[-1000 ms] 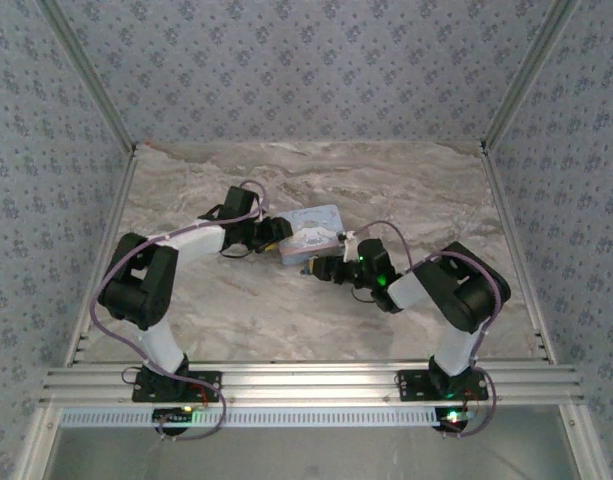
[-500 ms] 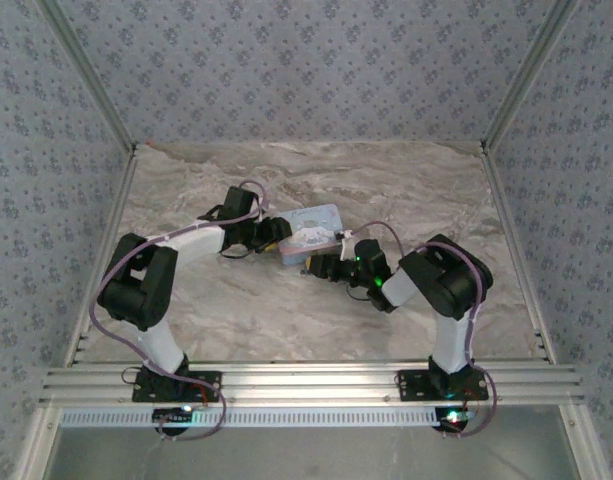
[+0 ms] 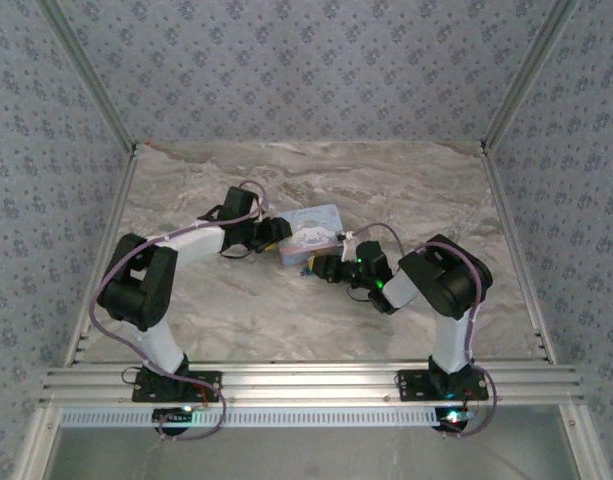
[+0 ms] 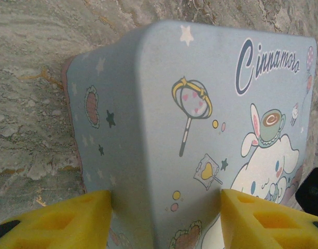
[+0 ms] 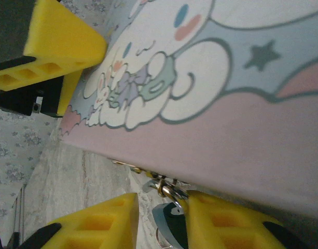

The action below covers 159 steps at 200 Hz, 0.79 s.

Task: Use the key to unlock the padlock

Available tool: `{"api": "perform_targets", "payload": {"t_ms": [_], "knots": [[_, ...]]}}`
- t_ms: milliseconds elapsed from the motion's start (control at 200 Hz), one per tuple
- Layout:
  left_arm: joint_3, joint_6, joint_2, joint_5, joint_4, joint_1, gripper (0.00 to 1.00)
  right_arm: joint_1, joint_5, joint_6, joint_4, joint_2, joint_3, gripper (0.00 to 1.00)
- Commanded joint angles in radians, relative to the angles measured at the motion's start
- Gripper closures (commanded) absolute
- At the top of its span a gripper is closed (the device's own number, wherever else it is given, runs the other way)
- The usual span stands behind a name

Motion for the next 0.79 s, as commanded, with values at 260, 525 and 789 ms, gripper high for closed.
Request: {"api": "perform_targets", "payload": {"t_ms": [260, 525, 789], "knots": [[-0.027, 0.001, -0.011, -0.04, -0.088, -0.009, 0.45, -0.007, 0.007, 0.009, 0.007, 0.012, -0.005, 0.95], [-0.029, 0.002, -0.015, -0.042, -0.093, -0.009, 0.45, -0.017, 0.033, 0.034, 0.019, 0.002, -0.02, 1.0], [-0.049, 0.006, -0.02, -0.048, -0.088, -0.009, 0.45, -0.03, 0.09, 0.065, 0.045, -0.047, -0.057, 1.0]]}}
